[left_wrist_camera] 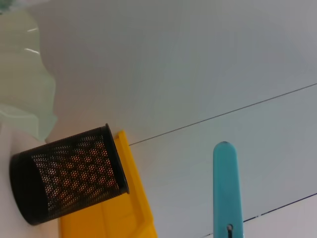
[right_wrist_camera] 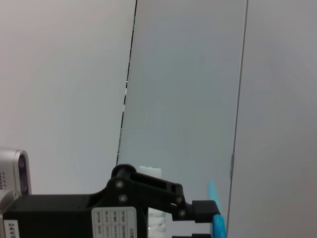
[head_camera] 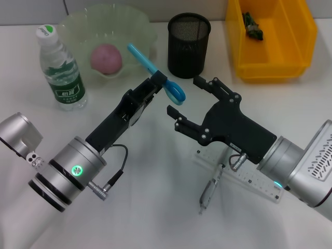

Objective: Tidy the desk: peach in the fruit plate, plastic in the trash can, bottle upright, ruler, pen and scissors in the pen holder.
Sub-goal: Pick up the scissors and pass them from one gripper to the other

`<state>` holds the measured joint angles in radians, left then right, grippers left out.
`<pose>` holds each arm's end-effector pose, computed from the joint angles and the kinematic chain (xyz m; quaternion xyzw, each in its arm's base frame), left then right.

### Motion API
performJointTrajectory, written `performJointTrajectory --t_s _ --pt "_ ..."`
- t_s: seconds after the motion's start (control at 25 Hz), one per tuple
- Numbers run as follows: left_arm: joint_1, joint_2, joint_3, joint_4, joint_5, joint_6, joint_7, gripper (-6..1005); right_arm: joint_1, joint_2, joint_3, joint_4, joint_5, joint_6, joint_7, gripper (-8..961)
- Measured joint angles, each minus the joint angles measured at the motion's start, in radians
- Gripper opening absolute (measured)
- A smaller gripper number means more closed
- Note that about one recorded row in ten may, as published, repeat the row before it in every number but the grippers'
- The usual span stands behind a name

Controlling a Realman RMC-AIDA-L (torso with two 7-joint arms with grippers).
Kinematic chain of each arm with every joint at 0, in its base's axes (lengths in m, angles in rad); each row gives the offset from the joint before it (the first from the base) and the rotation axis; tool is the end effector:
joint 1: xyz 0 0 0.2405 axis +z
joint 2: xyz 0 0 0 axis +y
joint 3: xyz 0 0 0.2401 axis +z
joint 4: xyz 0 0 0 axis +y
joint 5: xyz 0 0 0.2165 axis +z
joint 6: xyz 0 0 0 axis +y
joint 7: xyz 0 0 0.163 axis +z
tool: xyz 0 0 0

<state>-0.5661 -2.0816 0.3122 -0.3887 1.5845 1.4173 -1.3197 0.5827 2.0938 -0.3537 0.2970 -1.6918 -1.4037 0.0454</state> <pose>-0.2167 0.2853 -0.1065 -0.5878 -0.5911 -0.5462 0.0819 0.2146 0.2834 -0.1138 -0.8606 0.0571 0.3657 0.3498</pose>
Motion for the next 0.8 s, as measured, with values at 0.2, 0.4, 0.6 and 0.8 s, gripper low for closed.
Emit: performJointTrajectory --t_s 0.2,0.4,0.6,0.8 --pt "-0.001 0.000 -0.004 -0.010 0.000 0.000 0.015 268 0.007 0.000 0.003 0.001 -0.004 0.016 -0.003 817" --pt "-0.001 0.000 -0.014 -0.012 0.014 0.000 0.020 268 0.012 0.000 0.004 0.002 -0.005 0.017 -0.008 789" --pt "0.008 0.000 -0.077 -0.009 0.089 -0.005 0.021 268 0.015 0.000 0.004 0.002 -0.005 0.017 -0.009 753" --pt "0.016 0.000 -0.098 -0.010 0.111 -0.018 0.022 268 0.015 0.000 0.010 0.002 -0.005 0.012 -0.009 643"
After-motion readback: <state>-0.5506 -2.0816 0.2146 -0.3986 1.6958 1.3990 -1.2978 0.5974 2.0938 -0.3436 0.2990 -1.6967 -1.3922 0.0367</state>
